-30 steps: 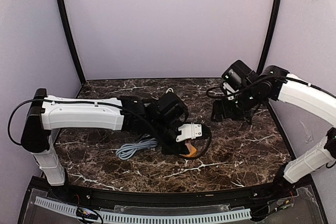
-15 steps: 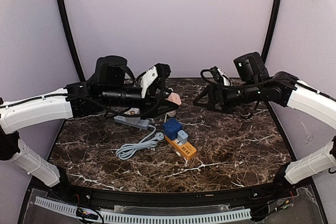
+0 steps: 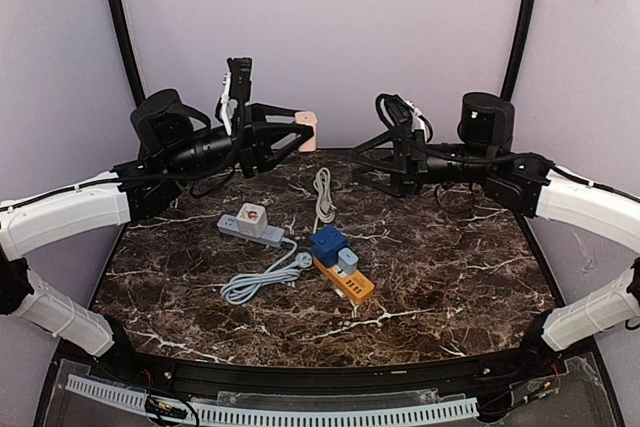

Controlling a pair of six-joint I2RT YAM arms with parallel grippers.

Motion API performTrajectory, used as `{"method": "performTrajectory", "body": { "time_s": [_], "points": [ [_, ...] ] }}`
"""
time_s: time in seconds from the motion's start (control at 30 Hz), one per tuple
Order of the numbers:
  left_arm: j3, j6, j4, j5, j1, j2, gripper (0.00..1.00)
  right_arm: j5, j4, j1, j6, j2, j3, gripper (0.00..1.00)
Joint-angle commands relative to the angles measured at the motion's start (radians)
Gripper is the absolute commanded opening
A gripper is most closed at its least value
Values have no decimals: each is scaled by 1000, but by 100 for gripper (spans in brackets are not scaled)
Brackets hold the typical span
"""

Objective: Insert the plug

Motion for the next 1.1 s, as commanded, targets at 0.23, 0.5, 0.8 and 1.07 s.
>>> {"method": "performTrajectory", "body": {
  "time_s": [0.23, 0.5, 0.8, 1.07],
  "points": [
    [124, 215, -331, 89, 12, 11, 1, 97, -157, -2, -49, 102, 257, 82],
    [177, 349, -500, 20, 12, 58, 1, 245, -601, 56, -209, 276, 548, 76],
    [230, 422, -620, -41, 5, 106, 1, 292, -715, 93, -233, 365, 655, 70],
    [278, 500, -712, -111, -42, 157, 1, 319, -791, 103, -247, 407, 693, 64]
  ]
}}
